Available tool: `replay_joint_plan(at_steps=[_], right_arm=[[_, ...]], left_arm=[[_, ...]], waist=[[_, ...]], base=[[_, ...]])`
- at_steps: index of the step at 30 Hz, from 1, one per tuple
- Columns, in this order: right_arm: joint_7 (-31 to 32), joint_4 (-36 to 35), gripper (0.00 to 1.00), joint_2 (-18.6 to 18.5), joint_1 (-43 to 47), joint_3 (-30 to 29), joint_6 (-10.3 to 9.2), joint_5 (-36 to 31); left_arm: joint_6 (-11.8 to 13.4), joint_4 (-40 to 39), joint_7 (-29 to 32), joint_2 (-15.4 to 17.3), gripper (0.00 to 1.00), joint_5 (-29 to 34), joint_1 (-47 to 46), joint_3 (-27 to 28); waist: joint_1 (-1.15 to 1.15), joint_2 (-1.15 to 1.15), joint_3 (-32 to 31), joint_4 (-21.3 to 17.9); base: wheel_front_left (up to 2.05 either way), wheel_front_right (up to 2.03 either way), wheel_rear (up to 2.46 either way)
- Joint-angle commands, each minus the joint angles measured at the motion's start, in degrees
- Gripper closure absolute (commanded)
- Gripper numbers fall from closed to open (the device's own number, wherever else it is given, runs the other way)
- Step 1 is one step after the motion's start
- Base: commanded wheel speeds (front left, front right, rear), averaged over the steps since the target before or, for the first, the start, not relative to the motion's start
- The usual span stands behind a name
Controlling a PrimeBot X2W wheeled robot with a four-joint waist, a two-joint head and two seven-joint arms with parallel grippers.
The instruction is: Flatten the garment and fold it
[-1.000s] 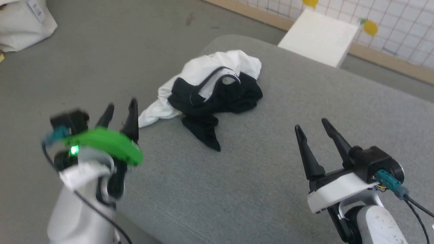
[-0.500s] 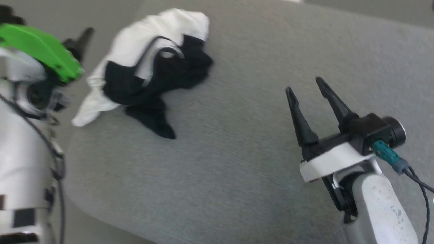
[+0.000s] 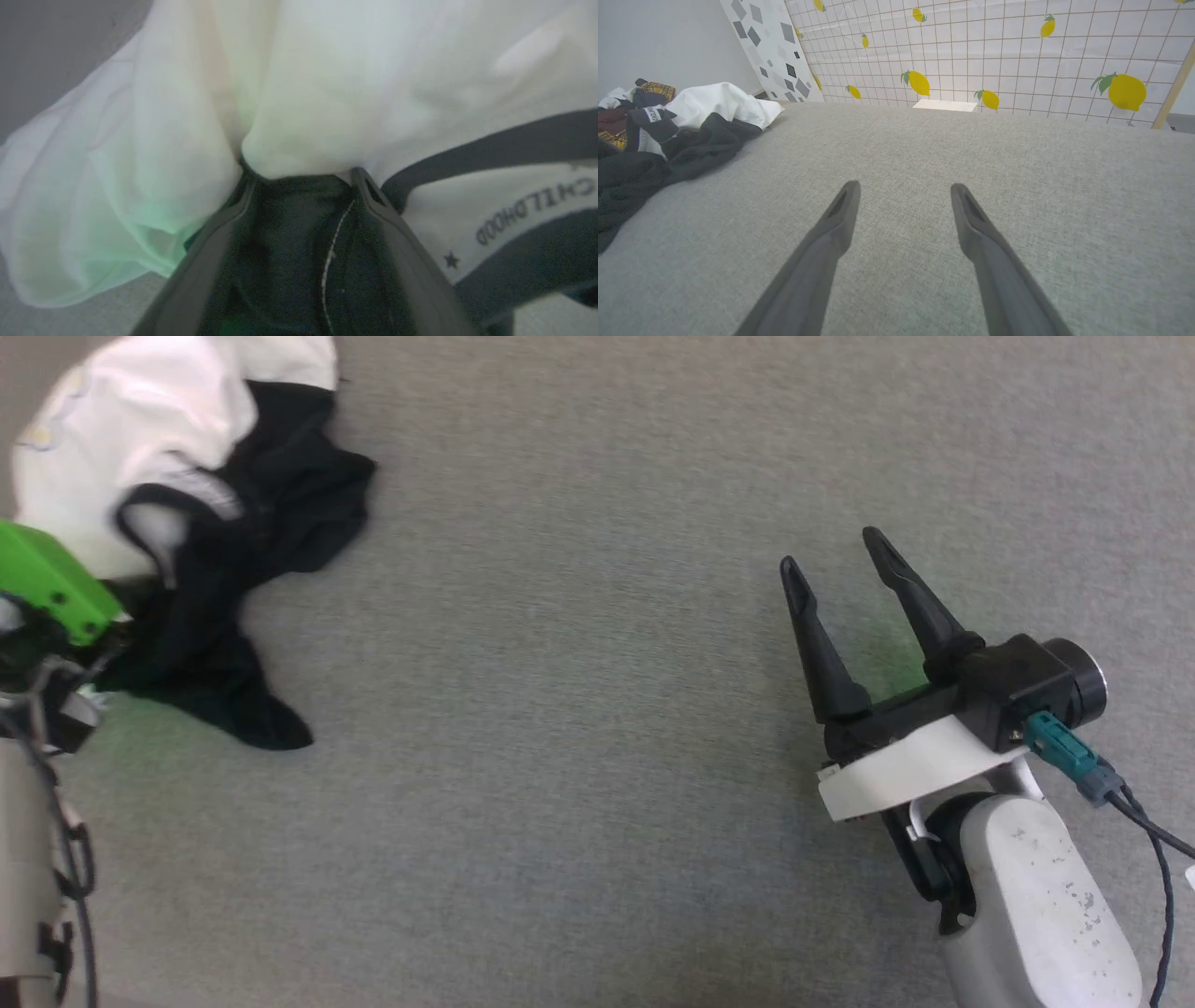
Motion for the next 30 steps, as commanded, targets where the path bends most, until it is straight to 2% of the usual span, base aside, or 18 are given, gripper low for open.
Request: replay_joint_plan(at_steps=[1, 3, 4, 5, 6, 9, 14, 20, 24, 30], right_arm=[[-0.5, 0.2, 0.0, 0.0, -0.9, -0.1, -0.1, 0.3], [-0.6, 0.3, 0.0, 0.0, -1.2, -0.2, -0.1, 0.3], [-0.7, 0.5, 0.0, 0.0, -1.3, -0.3, -0.1, 0.3], [-0.7, 0.7, 0.0, 0.0, -1.3, -0.3, -0.1, 0.3], [-0.8, 0.9, 0.0, 0.0, -1.3, -0.3, -0.1, 0.3], [-1.0, 1.6, 0.0, 0.0, -1.0, -0.4, -0.1, 0.5], [-1.7, 3.1, 0.0, 0.0, 0.8, -1.1, -0.1, 1.1], [-2.6, 4.8, 0.0, 0.0, 4.1, -2.1, -0.1, 2.7], [-2.7, 5.5, 0.0, 0.0, 6.6, -3.0, -0.1, 3.6], [-2.6, 5.6, 0.0, 0.0, 10.1, -3.9, -0.1, 5.0]], left_arm=[[1.1, -0.2, 1.8, -0.6, 0.0, -0.8, 2.3, -0.1], [1.8, -1.3, 3.3, -1.2, 0.0, -1.4, 4.0, -0.2], [1.9, -1.9, 4.2, -1.4, 0.31, -1.7, 4.9, -0.4], [1.8, -2.6, 4.7, -1.4, 0.74, -1.8, 5.5, -0.7], [1.3, -3.5, 4.5, -1.3, 1.0, -1.6, 6.1, -0.9], [-1.2, -6.0, -1.7, 0.2, 1.0, 1.0, 6.7, -0.9], [-7.3, -5.5, -21.6, 3.7, 1.0, 9.7, 4.3, -2.1], [-9.9, -3.8, -43.1, 4.0, 1.0, 18.6, -1.8, -5.0], [-11.8, -3.7, -49.8, 2.1, 1.0, 21.7, -6.3, -8.6], [-14.9, -4.2, -53.4, -3.5, 1.0, 23.1, -13.8, -14.1]], waist=[[-0.01, 0.0, 2.4, -2.5], [-0.01, 0.0, 2.0, -2.2], [-0.01, 0.0, 1.5, -2.0], [-0.01, 0.0, 1.2, -1.8], [-0.01, 0.0, 0.6, -1.6], [-0.01, 0.0, -1.5, -1.0], [-0.01, 0.0, -7.3, 0.1], [-0.01, 0.0, -16.0, 0.7], [-0.01, 0.0, -21.0, 0.6], [-0.01, 0.0, -26.9, -1.5]], base=[[0.0, 0.0, 0.0], [0.0, 0.0, 0.0], [0.0, 0.0, 0.0], [0.0, 0.0, 0.0], [0.0, 0.0, 0.0], [0.0, 0.0, 0.0], [0.0, 0.0, 0.0], [0.0, 0.0, 0.0], [0.0, 0.0, 0.0], [0.0, 0.0, 0.0]])
